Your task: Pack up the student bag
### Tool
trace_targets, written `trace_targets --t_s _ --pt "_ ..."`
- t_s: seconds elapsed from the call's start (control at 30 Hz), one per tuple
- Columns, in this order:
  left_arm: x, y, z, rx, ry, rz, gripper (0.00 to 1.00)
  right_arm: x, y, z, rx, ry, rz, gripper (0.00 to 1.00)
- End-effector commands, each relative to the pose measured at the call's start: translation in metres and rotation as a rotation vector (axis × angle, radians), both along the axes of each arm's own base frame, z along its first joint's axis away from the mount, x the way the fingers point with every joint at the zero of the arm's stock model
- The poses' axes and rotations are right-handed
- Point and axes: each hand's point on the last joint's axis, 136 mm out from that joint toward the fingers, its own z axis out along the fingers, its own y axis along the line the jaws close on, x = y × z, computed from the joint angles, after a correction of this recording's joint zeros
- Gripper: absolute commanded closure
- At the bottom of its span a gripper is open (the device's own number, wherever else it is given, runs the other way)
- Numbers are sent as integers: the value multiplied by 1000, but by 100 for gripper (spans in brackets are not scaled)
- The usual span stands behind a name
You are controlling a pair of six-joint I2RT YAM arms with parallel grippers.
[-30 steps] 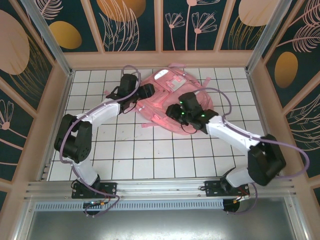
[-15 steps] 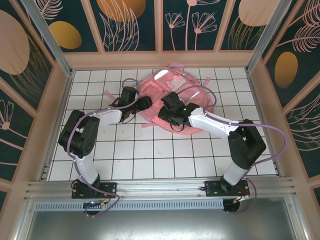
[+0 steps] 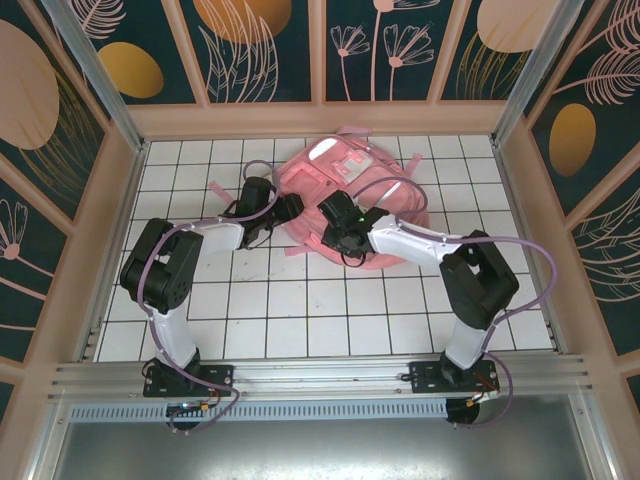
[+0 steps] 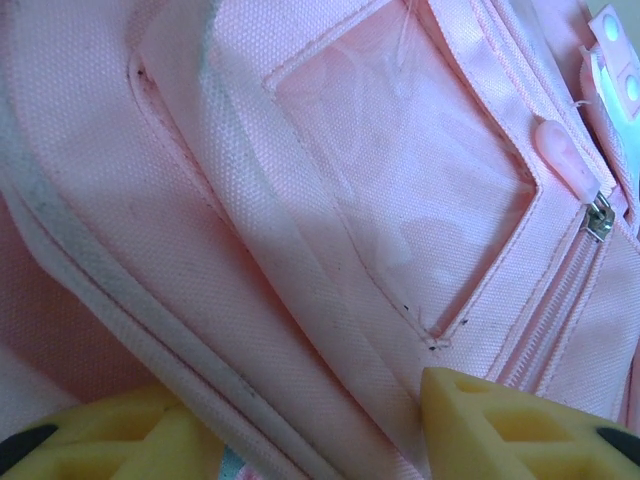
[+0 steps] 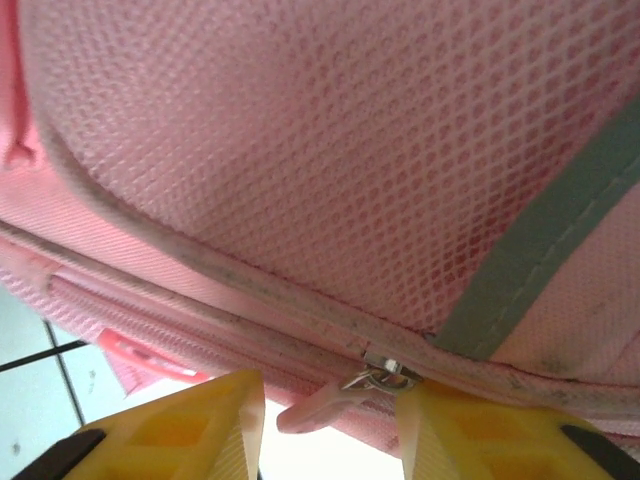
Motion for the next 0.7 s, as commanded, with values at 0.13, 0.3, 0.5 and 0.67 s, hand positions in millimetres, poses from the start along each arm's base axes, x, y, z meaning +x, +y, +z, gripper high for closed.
trace_targets --t_s 0.13,0.3,0.5,0.67 --pt "-13 -1 -16 2 64 -3 48 12 -16 -11 -61 -25 -39 81" --pt "0 8 -23 61 64 37 47 -3 -40 0 -73 -38 -55 92" --pt "28 34 -27 79 54 129 53 -7 -60 11 -36 -55 28 100" --pt "53 63 -37 104 69 196 53 -16 -102 9 -133 11 153 100"
